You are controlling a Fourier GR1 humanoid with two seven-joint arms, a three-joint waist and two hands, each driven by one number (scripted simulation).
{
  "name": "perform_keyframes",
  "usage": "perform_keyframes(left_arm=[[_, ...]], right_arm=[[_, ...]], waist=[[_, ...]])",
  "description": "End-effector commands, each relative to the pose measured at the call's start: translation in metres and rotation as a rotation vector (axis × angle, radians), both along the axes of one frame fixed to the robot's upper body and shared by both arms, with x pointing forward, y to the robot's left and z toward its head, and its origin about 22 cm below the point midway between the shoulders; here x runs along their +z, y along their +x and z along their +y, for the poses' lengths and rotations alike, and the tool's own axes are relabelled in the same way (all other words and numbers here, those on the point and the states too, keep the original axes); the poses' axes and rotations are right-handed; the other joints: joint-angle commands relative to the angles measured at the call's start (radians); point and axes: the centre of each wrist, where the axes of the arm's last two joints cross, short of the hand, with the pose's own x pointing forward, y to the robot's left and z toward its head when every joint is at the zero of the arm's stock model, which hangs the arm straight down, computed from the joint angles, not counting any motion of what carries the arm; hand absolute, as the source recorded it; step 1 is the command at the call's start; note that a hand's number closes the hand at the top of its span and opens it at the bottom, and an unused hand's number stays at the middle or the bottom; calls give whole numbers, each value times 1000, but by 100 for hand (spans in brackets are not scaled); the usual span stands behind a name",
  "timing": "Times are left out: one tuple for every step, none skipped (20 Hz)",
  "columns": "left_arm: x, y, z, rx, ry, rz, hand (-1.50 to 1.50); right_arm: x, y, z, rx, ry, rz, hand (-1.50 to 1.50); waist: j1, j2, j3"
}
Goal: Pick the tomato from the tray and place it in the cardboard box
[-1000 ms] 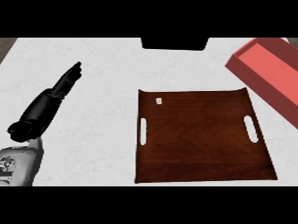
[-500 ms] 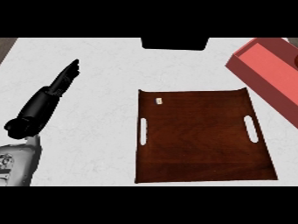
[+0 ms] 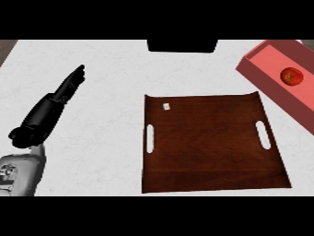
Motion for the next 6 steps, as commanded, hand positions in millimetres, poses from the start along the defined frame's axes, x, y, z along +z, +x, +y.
perform_keyframes(left_arm=[[7, -1, 1, -8, 19, -23, 0], [-2, -3, -12, -18, -4, -2, 0], [-7, -1, -14, -8, -12, -3, 0], [2, 5, 3, -6, 10, -23, 0], [-1, 0, -13, -35, -9, -17, 0], [1, 3, 3, -26, -22, -5, 0]], right_arm=[[1, -12, -18, -140, 241, -91, -150], [1, -23, -32, -147, 277, -101, -150], [-7, -31, -40, -144, 271, -103, -150], [-8, -37, -46, -188, 302, -119, -150], [-9, -39, -48, -211, 305, -140, -150], [-9, -44, -53, -220, 297, -140, -150]], waist=[[12, 4, -1], [6, 6, 0], [5, 10, 0], [10, 16, 1], [20, 15, 1], [20, 14, 0]])
